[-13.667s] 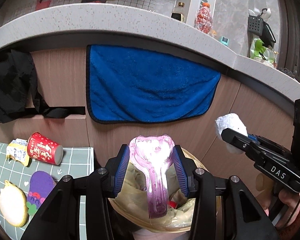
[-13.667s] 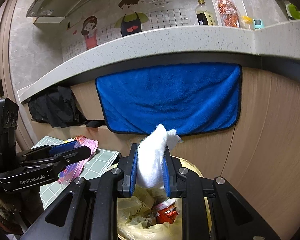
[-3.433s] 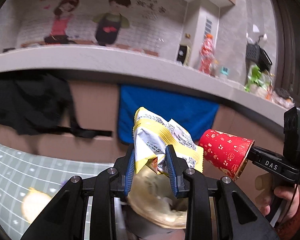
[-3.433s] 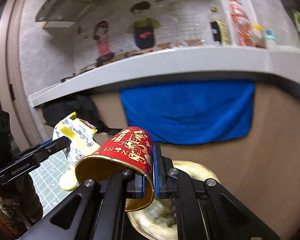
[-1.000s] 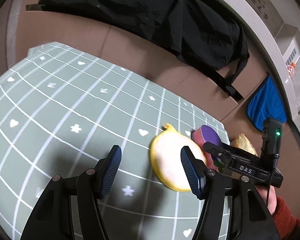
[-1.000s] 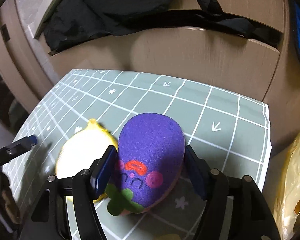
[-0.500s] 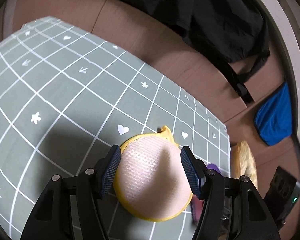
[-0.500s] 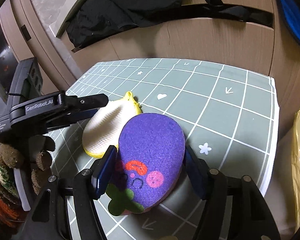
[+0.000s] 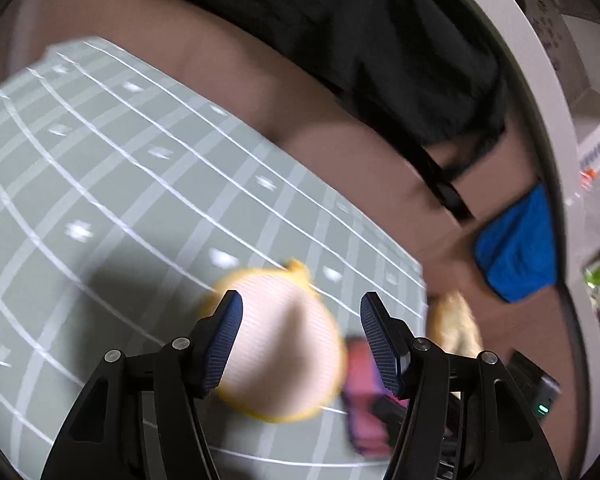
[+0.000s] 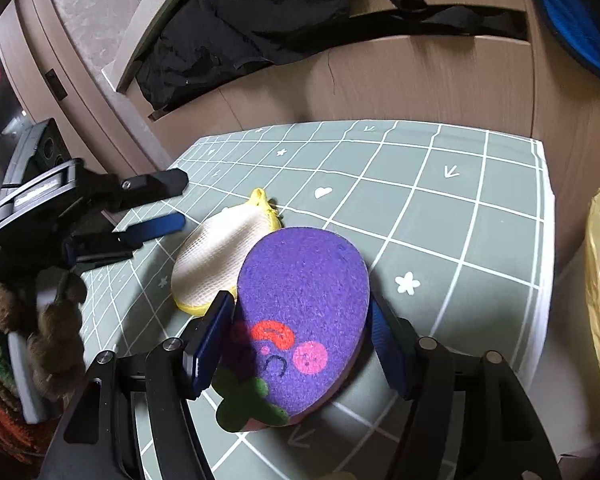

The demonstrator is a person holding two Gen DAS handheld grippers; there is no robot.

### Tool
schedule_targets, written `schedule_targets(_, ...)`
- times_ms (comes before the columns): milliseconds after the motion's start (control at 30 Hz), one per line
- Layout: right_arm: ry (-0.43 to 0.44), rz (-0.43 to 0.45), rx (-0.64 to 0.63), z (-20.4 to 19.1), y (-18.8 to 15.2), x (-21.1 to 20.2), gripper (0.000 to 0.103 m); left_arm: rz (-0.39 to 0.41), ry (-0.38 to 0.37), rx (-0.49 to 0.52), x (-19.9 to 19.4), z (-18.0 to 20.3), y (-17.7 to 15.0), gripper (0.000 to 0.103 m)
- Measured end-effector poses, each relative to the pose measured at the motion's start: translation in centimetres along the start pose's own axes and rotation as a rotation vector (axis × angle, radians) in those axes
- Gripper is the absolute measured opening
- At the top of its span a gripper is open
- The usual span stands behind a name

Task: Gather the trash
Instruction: 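Grasp the white mesh sponge with the left gripper while the right gripper grasps the purple sponge, then lift both sponges and carry them over the yellow bin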

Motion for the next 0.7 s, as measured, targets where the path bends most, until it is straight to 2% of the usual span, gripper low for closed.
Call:
schedule_targets(167, 0.057, -0.004, -0.018, -1.2, -0.2, -0.3, 0.063, -0.054, 0.020, -0.071, 1.0, -2.9, -1.1, 0.061)
schedule_targets(233, 0.050, -0.022, -0.031, -1.9, -0.3, 0.5, 0.063, -0.066, -0.010, -0.093, 1.6, -3.2, -1.6, 0.061)
schedule_targets(367, 0.049, -0.030, -0.021, -1.9, -0.5, 1.3, 0.063, -0.088, -0.076, -0.117, 1.8, -2.5, -1.3, 0.061)
schedule_targets(533, 0.046, -0.026, -0.003, -1.2, -0.3, 0.9, 0.063, -0.063, -0.174, -0.109, 0.8, -0.8, -0.4, 0.061)
schedule_targets(600, 0.047, -0.024, 0.006, -1.0, -0.3, 0.8, 0.063, -0.062, -0.181, -0.088, 0.8, 0.2, -0.1, 0.061)
schedule_targets(700, 0.044, -0.020, 0.011, -0.8, -0.3, 0.5, 0.063, -0.085, -0.161, -0.070, 1.6, 1.2, -0.3, 0.051)
Point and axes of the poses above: each gripper's, at about its wrist camera, not at the fingertips, and x roughly the way its jaws point, z to its right, y to its top, the point moved 1 cm from there along x, roughly the way its jaws point, and after that the axes turned 10 degrees about x, right-handed, at the moved point
